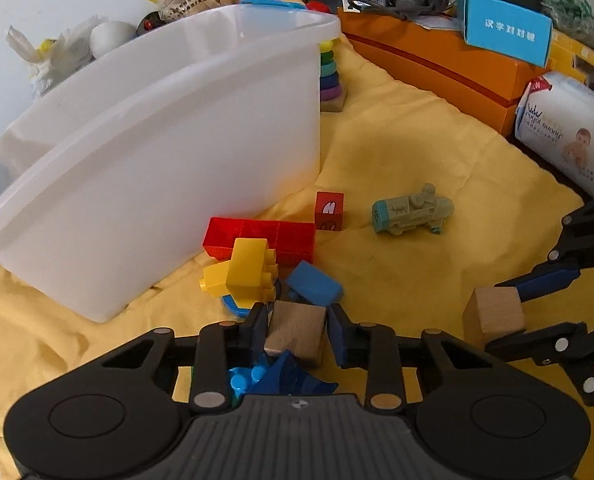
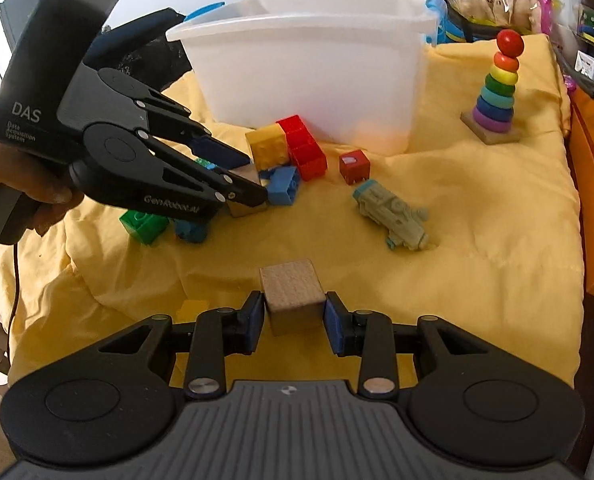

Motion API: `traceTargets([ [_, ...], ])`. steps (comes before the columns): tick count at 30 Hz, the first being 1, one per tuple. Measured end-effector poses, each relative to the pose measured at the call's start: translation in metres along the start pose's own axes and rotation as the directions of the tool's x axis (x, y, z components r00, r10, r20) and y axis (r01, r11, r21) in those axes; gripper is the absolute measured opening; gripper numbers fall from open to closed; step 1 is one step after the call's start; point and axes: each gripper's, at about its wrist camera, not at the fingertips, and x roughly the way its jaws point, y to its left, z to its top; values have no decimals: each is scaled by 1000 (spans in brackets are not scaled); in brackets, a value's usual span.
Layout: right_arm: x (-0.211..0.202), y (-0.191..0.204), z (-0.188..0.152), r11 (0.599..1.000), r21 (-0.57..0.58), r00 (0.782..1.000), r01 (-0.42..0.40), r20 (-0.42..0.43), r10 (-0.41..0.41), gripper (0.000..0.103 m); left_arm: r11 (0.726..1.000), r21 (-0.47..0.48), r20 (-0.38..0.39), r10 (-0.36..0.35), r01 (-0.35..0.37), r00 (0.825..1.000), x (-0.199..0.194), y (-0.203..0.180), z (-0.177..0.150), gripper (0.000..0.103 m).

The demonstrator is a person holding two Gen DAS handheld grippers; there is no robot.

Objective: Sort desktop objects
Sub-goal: 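Grasp a wooden cube with the left gripper while the right grasps another wooden cube, then carry both wooden cubes over the bin and open both grippers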

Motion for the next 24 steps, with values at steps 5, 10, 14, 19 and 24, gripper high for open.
traceTargets([
  [5, 1, -2, 1, 1000, 7, 1000, 8, 2, -8, 37, 999, -22, -25, -33, 32, 999, 9, 2, -7, 34],
  [10, 6, -1, 1, 1000, 3, 1000, 9, 9, -9, 37, 992, -117, 26, -51, 54, 998, -1, 1, -12, 32],
  [14, 8, 1, 0, 1000, -16, 1000, 20, 4, -20, 38, 982, -174, 36, -62, 67, 997, -22, -9, -27, 32],
  [19, 11, 2, -4, 999, -39, 1000, 21, -10, -21, 42, 974, -220, 36, -49, 55, 998, -42, -25, -53, 32],
  [24, 13, 9, -6, 993, -115, 999, 38, -9, -39, 37, 966, -253, 28, -46, 51, 999, -50, -37, -71, 32],
])
